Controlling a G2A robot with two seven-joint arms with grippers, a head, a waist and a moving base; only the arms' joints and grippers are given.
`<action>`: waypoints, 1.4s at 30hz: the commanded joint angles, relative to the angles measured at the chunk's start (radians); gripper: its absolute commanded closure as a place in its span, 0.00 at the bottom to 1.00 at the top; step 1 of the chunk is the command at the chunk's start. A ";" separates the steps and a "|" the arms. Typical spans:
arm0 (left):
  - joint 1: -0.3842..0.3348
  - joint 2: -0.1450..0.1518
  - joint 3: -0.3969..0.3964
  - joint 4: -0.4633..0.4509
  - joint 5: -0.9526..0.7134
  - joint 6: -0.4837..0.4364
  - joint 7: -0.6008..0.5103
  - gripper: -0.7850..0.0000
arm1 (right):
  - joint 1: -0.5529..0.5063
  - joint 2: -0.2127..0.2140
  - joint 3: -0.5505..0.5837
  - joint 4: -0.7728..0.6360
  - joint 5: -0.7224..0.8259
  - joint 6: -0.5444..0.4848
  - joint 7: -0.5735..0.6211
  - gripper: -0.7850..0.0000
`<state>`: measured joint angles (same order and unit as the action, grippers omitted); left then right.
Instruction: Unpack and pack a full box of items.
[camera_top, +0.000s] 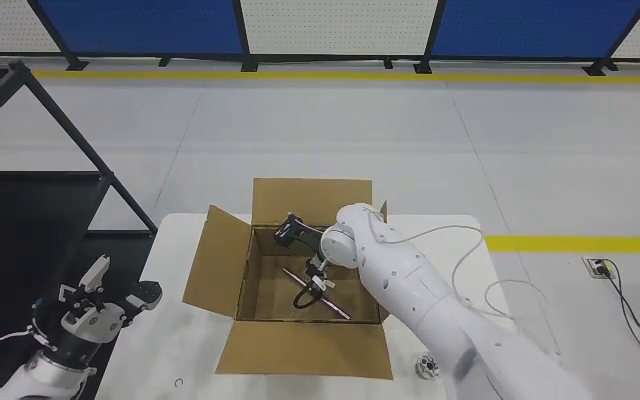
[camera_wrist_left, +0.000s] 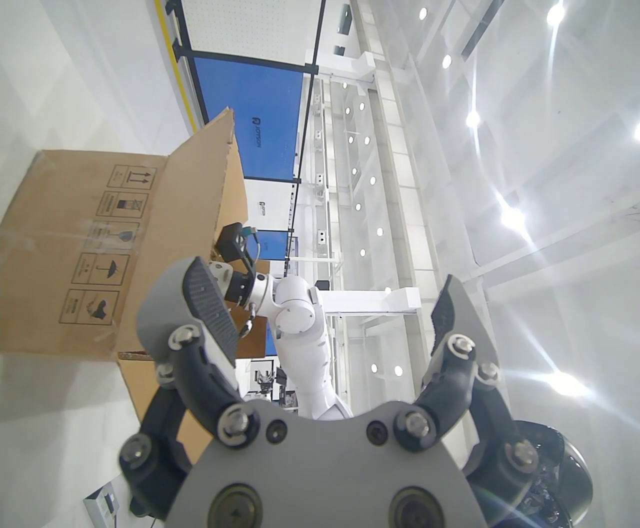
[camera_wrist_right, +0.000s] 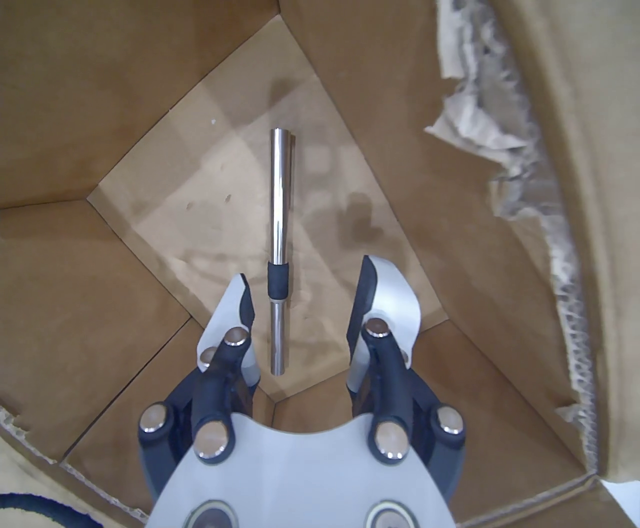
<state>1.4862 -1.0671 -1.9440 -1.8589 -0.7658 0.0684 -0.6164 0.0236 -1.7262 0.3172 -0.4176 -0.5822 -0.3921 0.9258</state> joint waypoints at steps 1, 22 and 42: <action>-0.007 0.001 0.008 0.002 0.008 0.004 0.002 0.00 | -0.002 0.013 0.013 -0.020 -0.002 -0.009 -0.007 0.17; -0.045 0.004 0.073 -0.003 0.068 0.033 0.009 0.00 | -0.448 0.394 0.459 -1.131 -0.327 0.163 0.149 0.00; -0.031 0.003 0.063 -0.003 0.056 0.024 0.022 0.00 | -0.596 0.435 0.578 -1.374 -0.350 0.122 0.106 0.00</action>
<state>1.4542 -1.0637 -1.8813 -1.8617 -0.7099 0.0925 -0.5978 -0.5616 -1.2928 0.8838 -1.7677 -0.9505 -0.2547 1.0612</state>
